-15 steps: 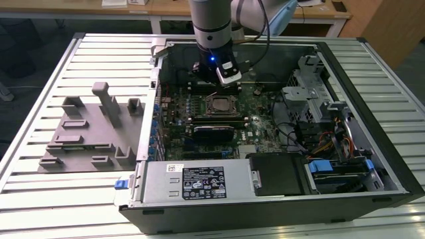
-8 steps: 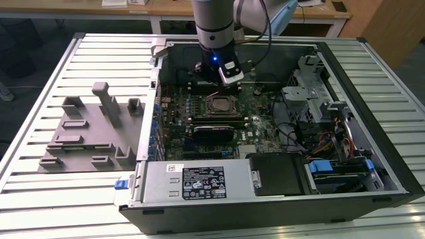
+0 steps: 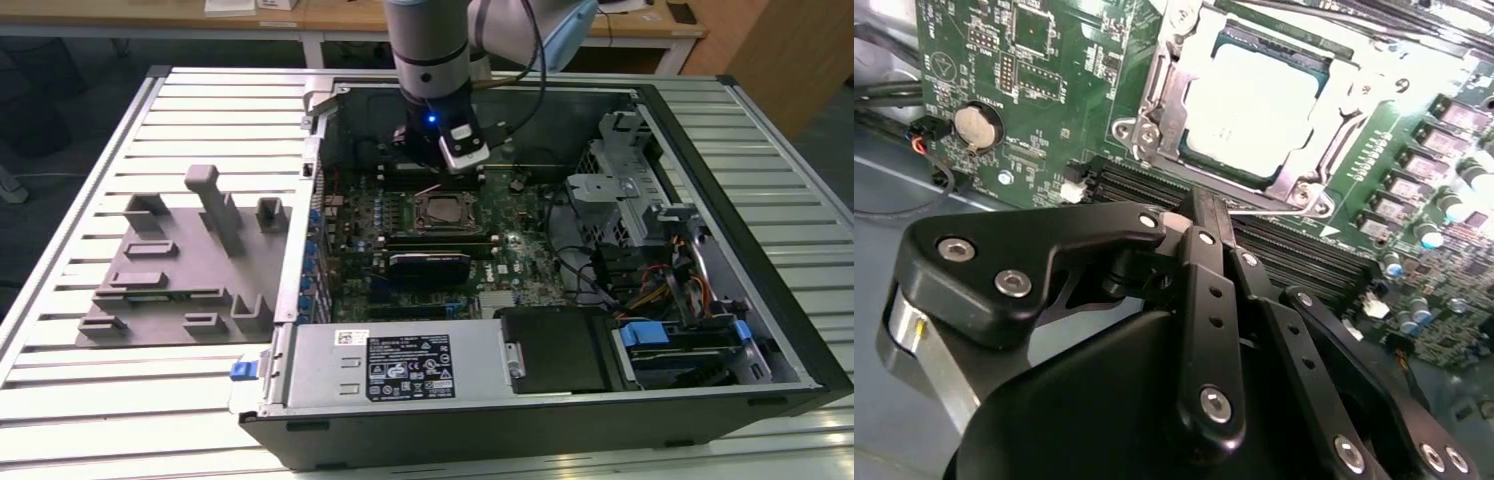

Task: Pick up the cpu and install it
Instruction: 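Install the first cpu locking lever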

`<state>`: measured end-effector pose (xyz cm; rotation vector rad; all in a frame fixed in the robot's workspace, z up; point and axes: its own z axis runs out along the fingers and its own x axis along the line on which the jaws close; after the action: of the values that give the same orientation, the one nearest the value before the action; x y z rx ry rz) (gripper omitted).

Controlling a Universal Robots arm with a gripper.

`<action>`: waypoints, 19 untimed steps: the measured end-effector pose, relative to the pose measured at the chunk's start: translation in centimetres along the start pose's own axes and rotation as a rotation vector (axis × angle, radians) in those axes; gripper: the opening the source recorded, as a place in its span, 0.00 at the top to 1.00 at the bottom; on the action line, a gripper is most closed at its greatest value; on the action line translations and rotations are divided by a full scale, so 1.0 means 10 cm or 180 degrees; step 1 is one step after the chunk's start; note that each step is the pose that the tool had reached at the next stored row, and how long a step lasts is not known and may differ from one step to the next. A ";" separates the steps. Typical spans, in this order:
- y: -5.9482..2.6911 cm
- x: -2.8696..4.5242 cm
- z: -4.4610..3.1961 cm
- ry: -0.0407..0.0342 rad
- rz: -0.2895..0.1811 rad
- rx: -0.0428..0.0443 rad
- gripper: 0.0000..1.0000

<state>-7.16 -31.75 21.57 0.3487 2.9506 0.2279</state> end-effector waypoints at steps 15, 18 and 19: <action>0.036 0.020 0.061 -0.0070 0.0193 0.0046 0.89; 0.046 0.024 0.068 -0.0083 0.0259 0.0062 0.89; 0.053 0.026 0.071 -0.0086 0.0275 0.0064 0.89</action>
<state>-7.17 -31.08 20.93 0.4788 2.9163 0.2027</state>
